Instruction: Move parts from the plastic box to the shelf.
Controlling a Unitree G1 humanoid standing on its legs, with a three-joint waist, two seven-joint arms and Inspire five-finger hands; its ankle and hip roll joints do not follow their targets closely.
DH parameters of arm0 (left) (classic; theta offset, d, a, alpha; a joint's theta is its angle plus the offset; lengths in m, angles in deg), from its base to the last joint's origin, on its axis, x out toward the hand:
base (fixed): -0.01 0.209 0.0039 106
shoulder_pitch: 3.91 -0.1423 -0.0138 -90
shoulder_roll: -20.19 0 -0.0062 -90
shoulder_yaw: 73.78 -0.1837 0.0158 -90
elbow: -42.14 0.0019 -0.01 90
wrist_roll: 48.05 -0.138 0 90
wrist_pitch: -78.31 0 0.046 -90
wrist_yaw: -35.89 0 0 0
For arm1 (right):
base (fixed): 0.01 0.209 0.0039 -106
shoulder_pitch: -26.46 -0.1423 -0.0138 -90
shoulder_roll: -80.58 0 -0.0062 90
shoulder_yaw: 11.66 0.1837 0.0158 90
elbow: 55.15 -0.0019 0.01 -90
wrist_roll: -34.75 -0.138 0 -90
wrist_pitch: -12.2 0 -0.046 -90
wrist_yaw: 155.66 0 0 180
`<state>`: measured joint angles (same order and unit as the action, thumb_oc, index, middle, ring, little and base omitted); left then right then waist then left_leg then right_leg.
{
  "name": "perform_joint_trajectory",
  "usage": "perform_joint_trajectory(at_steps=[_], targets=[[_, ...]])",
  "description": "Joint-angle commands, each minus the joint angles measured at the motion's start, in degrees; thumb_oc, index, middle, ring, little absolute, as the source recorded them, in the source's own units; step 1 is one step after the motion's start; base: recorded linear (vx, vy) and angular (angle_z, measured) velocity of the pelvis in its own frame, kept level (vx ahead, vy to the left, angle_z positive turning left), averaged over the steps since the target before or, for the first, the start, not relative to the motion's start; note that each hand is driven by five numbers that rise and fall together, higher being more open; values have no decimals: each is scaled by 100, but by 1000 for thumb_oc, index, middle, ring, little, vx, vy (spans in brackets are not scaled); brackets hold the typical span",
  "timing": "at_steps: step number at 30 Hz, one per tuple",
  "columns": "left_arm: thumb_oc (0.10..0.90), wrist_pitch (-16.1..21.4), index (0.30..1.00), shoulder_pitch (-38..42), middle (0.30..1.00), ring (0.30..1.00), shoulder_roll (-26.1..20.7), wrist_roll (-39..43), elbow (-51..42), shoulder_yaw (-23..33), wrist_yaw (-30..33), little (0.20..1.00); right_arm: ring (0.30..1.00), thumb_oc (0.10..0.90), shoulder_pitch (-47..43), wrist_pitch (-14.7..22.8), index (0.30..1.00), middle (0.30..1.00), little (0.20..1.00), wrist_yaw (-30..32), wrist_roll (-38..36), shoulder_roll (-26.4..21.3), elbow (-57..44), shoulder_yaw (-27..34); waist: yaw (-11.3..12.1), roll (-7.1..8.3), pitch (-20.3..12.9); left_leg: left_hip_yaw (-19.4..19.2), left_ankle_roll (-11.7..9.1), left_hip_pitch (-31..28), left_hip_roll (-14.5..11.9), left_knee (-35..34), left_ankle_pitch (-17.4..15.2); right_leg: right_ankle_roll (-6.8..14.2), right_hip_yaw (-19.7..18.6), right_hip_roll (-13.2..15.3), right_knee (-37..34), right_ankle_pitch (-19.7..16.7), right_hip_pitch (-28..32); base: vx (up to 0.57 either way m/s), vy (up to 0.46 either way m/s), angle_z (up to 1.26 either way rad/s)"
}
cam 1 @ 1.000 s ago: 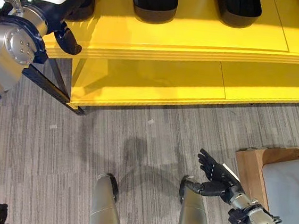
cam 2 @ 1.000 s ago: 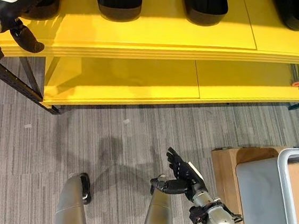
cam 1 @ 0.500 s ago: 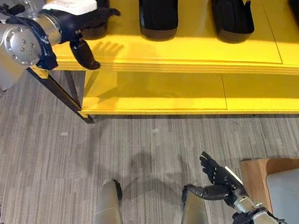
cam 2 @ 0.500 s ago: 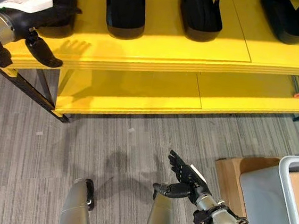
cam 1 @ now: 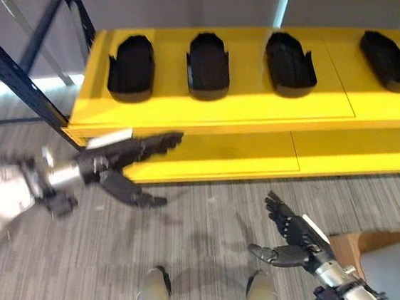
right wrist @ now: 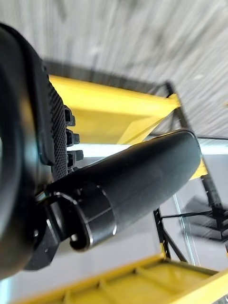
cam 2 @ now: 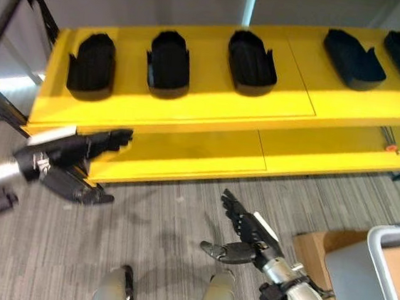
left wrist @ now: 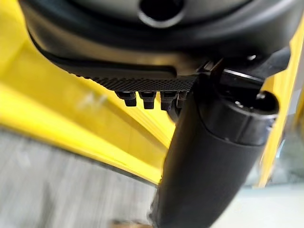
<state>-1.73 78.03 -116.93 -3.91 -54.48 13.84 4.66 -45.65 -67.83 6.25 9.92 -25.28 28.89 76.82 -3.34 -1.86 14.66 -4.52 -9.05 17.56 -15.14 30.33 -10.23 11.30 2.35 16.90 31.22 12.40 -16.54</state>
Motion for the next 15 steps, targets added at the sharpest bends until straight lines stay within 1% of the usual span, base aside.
perform_joint_trajectory(at_steps=[1, 2, 3, 4, 5, 6, 7, 8, 9, 11, 12, 13, 14, 15], targets=[[900, 408, 1000, 94, 1000, 1000, 544, 653, 9, 365, 136, 1000, 1000, 900, -47, 732, 1000, 1000, 1000, 96, -165, -42, -671, 283, -88, -44, -737, 357, 288, -231, -79, -909, 752, -338, 75, -238, -309, -149, 406, 58, -92, -17], [900, 386, 1000, -140, 1000, 1000, 893, 634, -139, 428, 120, 1000, 1000, 900, 5, 749, 1000, 1000, 1000, 111, -174, -18, -695, 374, -83, -59, -774, 333, 287, -362, -98, -1074, 818, -360, 87, -276, -318, -118, 469, 53, -104, -7], [900, 413, 1000, -392, 1000, 1000, 1363, 614, -87, 504, 252, 1000, 1000, 900, 47, 783, 1000, 1000, 1000, 113, -165, 22, -726, 430, -66, -77, -827, 310, 273, -515, -160, -1302, 926, -386, 100, -344, -298, -57, 519, 32, -67, -8], [900, 412, 1000, -399, 1000, 1000, 1368, 612, -91, 509, 253, 1000, 1000, 900, 46, 782, 1000, 1000, 1000, 114, -166, 17, -727, 428, -66, -89, -840, 307, 272, -511, -169, -1333, 952, -390, 103, -356, -324, -81, 512, 2, -145, -7], [900, 455, 1000, -668, 1000, 1000, 2008, 556, -179, 523, 316, 1000, 1000, 900, 88, 830, 1000, 1000, 1000, 209, -162, 89, -679, 487, -47, -102, -852, 344, 257, -693, -267, -1573, 1149, -504, 121, -493, -175, 115, 554, -6, -150, -8], [900, 480, 1000, -815, 1000, 1000, 2515, 586, -33, 552, 356, 1000, 1000, 900, 93, 886, 1000, 1000, 1000, 211, -201, 103, -667, 513, -1, -117, -881, 339, 292, -800, -318, -1725, 1224, -576, 111, -590, -147, 180, 581, 11, -218, -9], [900, 512, 1000, -941, 1000, 1000, 2829, 512, 126, 501, 465, 1000, 1000, 900, 146, 891, 1000, 1000, 1000, 223, -194, 116, -659, 524, 14, -104, -899, 360, 290, -848, -358, -1804, 1306, -632, 140, -650, -81, 317, 611, -9, -191, -2], [900, 531, 1000, -1060, 1000, 1000, 3094, 473, 92, 538, 517, 1000, 1000, 900, 175, 898, 1000, 1000, 1000, 279, -148, 128, -626, 537, 42, -125, -888, 387, 276, -861, -414, -1905, 1448, -693, 183, -723, -64, 332, 606, -16, -220, -3], [900, 586, 1000, -1246, 1000, 1000, 3424, 492, 150, 624, 541, 1000, 1000, 900, 211, 924, 1000, 1000, 1000, 300, -97, 158, -607, 584, 85, -103, -871, 410, 272, -898, -457, -2001, 1605, -751, 216, -794, -24, 410, 639, -38, -202, 0], [900, 627, 1000, -1482, 1000, 1000, 3860, 490, 216, 722, 633, 1000, 1000, 900, 298, 948, 1000, 1000, 1000, 338, -62, 166, -608, 641, 156, -123, -905, 456, 268, -920, -549, -2288, 2018, -847, 312, -926, -145, 451, 707, -27, -194, -3], [900, 652, 1000, -1546, 1000, 1000, 4078, 549, 276, 752, 757, 1000, 1000, 900, 325, 979, 1000, 1000, 1000, 329, -64, 197, -582, 651, 215, -82, -856, 480, 258, -910, -560, -2345, 2386, -889, 394, -966, -242, 479, 832, -48, -194, 3], [900, 687, 1000, -1593, 1000, 1000, 4189, 552, 293, 738, 777, 1000, 1000, 900, 377, 996, 1000, 1000, 1000, 373, -12, 183, -575, 686, 234, -60, -817, 467, 232, -863, -565, -2343, 2617, -933, 473, -1000, -343, 479, 915, -71, -196, 9], [900, 683, 1000, -1499, 1000, 1000, 4233, 579, 367, 679, 819, 1000, 1000, 900, 385, 1033, 1000, 1000, 1000, 445, 60, 177, -563, 735, 226, -57, -808, 330, 205, -765, -643, -2329, 2900, -984, 583, -1047, -505, 413, 1010, -141, -276, 9], [900, 784, 1000, -1424, 1000, 1000, 4345, 544, 486, 713, 925, 1000, 1000, 900, 377, 1067, 1000, 1000, 1000, 673, 185, 188, -410, 793, 210, 63, -731, -22, 206, -559, -612, -2046, 2950, -1045, 711, -1047, -850, 257, 1138, -116, -225, 26]])
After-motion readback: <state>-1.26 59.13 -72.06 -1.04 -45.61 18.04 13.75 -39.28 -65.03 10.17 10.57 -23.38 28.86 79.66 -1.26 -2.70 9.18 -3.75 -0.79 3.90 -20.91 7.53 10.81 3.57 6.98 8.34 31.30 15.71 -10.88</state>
